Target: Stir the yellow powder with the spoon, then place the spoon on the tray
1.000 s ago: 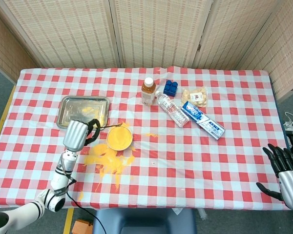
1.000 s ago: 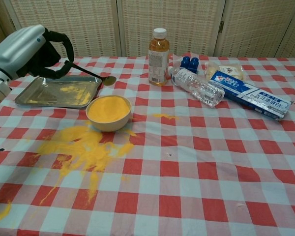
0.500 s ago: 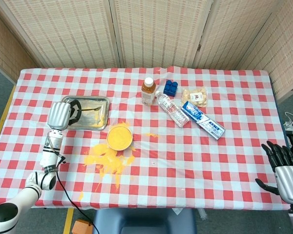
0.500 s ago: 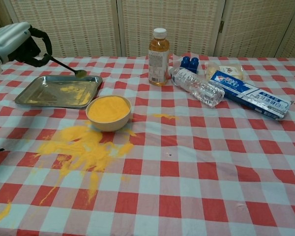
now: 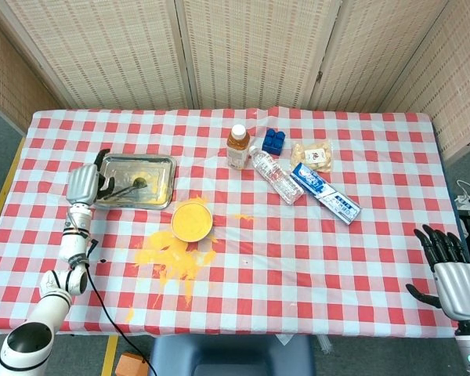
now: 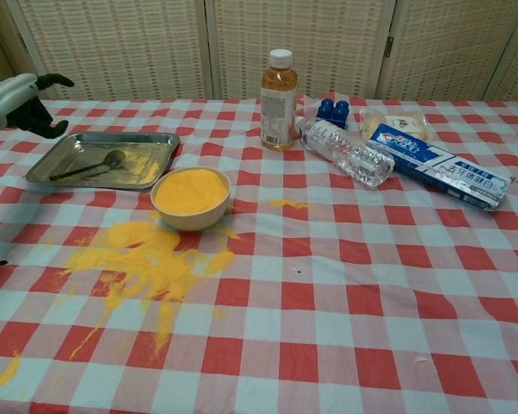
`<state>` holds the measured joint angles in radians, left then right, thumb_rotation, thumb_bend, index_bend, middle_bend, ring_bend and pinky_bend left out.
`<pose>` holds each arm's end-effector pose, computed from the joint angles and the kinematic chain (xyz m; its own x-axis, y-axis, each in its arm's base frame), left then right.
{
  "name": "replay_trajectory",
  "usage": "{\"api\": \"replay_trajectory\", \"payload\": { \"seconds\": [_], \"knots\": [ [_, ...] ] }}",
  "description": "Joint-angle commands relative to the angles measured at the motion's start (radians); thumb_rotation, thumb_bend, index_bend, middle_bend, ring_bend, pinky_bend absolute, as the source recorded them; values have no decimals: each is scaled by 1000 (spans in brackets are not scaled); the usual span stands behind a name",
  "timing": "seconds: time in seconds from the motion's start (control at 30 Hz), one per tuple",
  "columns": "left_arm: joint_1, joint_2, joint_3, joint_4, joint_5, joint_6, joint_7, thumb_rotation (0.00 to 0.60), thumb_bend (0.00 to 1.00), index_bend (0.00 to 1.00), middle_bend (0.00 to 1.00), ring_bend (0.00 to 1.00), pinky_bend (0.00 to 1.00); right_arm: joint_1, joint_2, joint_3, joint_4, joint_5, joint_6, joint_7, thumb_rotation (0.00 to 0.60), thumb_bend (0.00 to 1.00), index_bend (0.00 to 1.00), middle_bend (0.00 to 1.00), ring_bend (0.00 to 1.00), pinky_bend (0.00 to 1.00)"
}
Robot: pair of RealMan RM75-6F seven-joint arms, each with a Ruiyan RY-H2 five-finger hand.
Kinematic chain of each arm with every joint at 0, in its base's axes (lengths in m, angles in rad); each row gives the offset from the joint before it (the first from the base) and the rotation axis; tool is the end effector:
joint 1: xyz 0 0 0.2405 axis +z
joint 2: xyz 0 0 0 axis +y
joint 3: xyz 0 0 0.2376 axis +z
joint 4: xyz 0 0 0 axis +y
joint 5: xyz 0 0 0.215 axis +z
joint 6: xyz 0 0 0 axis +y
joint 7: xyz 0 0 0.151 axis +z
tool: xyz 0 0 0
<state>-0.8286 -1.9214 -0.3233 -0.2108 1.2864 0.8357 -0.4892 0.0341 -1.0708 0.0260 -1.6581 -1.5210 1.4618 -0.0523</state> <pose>-0.2680 0.4597 0.0509 0.2608 -0.0203 0.9652 0.9650 0.0341 -0.2601 -0.3008 -0.1662 0.1489 0.4449 -0.0701 0.8928 -0.8946 0.0126 0.4468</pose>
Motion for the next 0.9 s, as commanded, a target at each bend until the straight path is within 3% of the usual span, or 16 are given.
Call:
{"api": "replay_trajectory", "payload": {
  "seconds": [0.03, 0.17, 0.23, 0.27, 0.3, 0.33, 0.37, 0.43, 0.5, 0.57, 0.67, 0.77, 0.9],
  "knots": [
    [1, 10, 6, -28, -10, -30, 8, 600, 422, 0, 1000, 1000, 1000, -2, 1, -1, -2, -4, 5, 1, 600, 64, 0, 0, 0, 0],
    [24, 66, 30, -154, 14, 20, -15, 600, 391, 0, 939, 990, 1000, -8, 7, -5, -5, -17, 21, 10, 600, 64, 0, 0, 0, 0],
    [69, 125, 64, -277, 58, 123, -20, 600, 391, 0, 762, 883, 997, -12, 10, -5, -4, -23, 33, 19, 600, 65, 0, 0, 0, 0],
    [115, 189, 98, -403, 97, 199, -18, 600, 391, 0, 682, 809, 979, -15, 12, -4, -2, -26, 41, 25, 600, 64, 0, 0, 0, 0],
    [156, 253, 129, -524, 130, 252, -7, 600, 390, 0, 534, 645, 896, -16, 12, -3, 0, -28, 46, 31, 600, 65, 0, 0, 0, 0],
    [198, 330, 165, -658, 164, 298, 18, 600, 389, 0, 456, 541, 818, -17, 13, -3, 2, -30, 50, 38, 600, 65, 0, 0, 0, 0],
    [255, 444, 215, -844, 200, 344, 75, 600, 389, 0, 356, 389, 667, -17, 13, -1, 5, -35, 55, 48, 600, 65, 0, 0, 0, 0],
    [336, 603, 287, -1092, 225, 390, 206, 600, 384, 10, 215, 138, 366, -17, 5, 5, 18, -49, 75, 69, 600, 65, 0, 0, 0, 0],
    [427, 757, 373, -1303, 221, 423, 387, 600, 377, 8, 115, 34, 218, -23, -5, 11, 34, -56, 101, 74, 600, 65, 0, 0, 0, 0],
    [537, 825, 424, -1420, 188, 525, 541, 600, 374, 0, 24, 0, 140, -30, -11, 13, 39, -55, 115, 66, 600, 65, 0, 0, 0, 0],
    [684, 799, 431, -1422, 172, 739, 628, 600, 377, 0, 0, 0, 105, -34, -12, 14, 33, -60, 127, 76, 600, 65, 0, 0, 0, 0],
    [733, 804, 432, -1414, 205, 817, 620, 600, 370, 0, 0, 0, 102, -35, -26, 15, 50, -87, 152, 92, 600, 65, 0, 0, 0, 0],
    [747, 803, 428, -1407, 219, 818, 639, 600, 369, 0, 0, 0, 102, -39, -35, 5, 51, -105, 159, 89, 600, 64, 0, 0, 0, 0]
  ]
}}
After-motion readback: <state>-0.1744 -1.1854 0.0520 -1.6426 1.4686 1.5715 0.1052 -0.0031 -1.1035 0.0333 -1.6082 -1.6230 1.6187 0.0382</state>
